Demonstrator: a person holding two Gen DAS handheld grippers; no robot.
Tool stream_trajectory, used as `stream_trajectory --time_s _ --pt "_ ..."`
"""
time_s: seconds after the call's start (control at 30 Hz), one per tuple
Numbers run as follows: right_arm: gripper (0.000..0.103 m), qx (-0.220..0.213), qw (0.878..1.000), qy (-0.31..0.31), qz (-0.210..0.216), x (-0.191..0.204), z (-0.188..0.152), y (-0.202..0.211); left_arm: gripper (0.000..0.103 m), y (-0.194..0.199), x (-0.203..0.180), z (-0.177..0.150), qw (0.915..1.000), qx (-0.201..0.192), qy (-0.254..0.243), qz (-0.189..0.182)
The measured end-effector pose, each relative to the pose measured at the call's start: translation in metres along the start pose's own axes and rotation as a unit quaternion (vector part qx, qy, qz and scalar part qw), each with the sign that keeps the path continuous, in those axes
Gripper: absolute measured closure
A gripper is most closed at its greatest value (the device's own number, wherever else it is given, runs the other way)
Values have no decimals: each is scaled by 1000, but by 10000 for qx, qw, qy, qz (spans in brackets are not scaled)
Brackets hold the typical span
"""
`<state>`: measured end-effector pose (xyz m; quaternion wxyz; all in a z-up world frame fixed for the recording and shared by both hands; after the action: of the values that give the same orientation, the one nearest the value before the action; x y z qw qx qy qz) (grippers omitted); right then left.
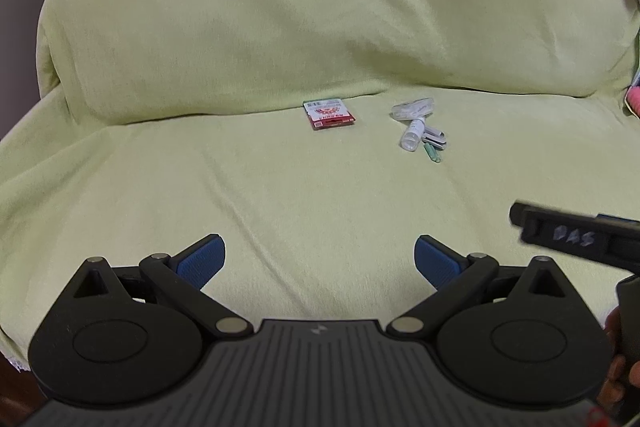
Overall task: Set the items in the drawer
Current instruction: 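Move the right tool toward the two teal batteries on the sofa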
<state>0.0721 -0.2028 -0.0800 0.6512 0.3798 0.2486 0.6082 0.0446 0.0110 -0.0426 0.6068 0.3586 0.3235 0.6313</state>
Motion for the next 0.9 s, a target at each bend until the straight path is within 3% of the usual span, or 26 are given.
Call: stream_trajectory --time_s 0.2,0.3,0.43,0.7,0.9 --pt "1 -1120 9914 493 461 30 -3 16 2 -15 8 1 9998 126 83 -117" --pt "1 -1325 9883 275 707 33 -16 27 2 -19 8 -3 9998 79 56 -196" --pt "1 -1491 9843 -53 944 35 -5 22 2 -22 7 -7 9997 -18 20 -241" --pt "1 -1404 9868 -268 762 -4 -24 11 2 -37 7 -3 9991 101 74 -403" --pt "1 -1194 9904 -168 680 1 -12 15 2 -43 -4 0 9995 63 -104 -301"
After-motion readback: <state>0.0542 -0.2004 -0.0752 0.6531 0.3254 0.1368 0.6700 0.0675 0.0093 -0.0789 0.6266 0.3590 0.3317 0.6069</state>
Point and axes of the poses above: each gripper's, at about its wrist camera, not at the fingertips, and y roughly against the way its jaws point, x to its left, z to its top, the point moved 5 cm from there along -y, roughly the way its jaws point, and after that the axes turned 15 degrees about x, right-handed, at the moved point
